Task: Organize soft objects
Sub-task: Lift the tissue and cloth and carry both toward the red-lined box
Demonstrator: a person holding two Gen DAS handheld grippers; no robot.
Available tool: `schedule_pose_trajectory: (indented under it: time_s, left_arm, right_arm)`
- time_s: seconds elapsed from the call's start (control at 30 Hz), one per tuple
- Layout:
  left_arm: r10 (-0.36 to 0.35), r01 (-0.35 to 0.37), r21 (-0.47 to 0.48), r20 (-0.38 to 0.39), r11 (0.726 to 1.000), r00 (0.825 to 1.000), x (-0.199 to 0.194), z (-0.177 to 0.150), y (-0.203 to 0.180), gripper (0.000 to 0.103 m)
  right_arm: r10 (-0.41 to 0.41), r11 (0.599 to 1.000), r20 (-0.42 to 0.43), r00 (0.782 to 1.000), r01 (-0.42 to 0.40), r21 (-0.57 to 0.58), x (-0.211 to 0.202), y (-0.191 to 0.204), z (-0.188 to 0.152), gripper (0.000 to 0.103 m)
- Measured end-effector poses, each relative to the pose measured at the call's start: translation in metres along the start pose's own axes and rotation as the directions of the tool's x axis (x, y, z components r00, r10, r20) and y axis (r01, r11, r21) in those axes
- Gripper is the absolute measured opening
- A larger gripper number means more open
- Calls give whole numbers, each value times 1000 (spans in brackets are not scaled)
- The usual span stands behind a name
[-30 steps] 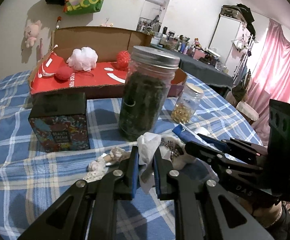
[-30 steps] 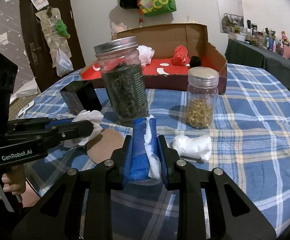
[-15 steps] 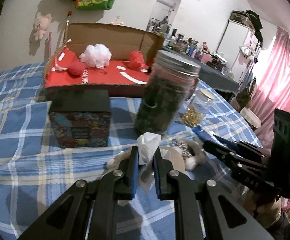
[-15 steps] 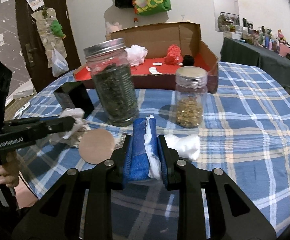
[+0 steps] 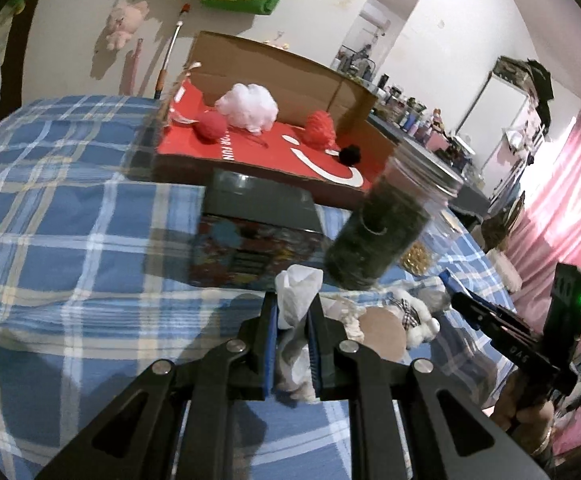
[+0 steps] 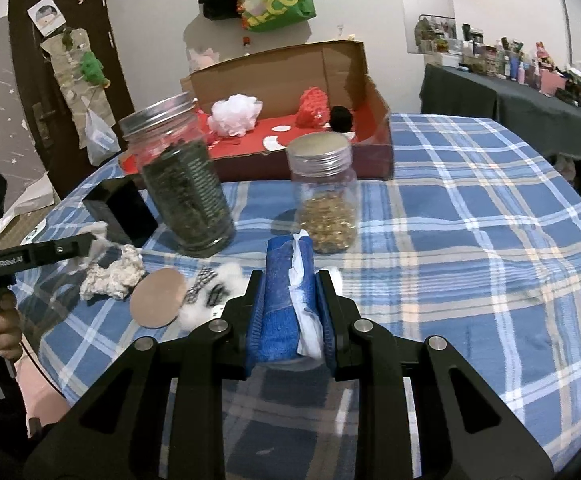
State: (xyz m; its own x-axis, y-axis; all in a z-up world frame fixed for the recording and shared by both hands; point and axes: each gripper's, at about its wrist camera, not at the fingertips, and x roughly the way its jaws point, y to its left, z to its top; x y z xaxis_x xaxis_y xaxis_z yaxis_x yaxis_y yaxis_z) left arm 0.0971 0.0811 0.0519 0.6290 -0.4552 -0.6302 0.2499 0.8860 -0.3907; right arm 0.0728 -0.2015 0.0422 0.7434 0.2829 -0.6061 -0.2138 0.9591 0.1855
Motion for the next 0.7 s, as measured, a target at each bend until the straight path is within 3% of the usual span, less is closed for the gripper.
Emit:
schedule_pose_trajectory:
  time_s: [0.43, 0.7]
  left_arm:
    - [108, -108, -61, -6, 992, 994, -6, 7, 45, 14]
    - [159, -159, -22, -8, 987, 987, -1, 22, 58, 14]
  right_arm:
    - [-43, 999, -6, 999, 43, 24, -2, -20, 8, 24]
    - [-52, 998, -19, 998, 52, 31, 4, -38, 21, 24]
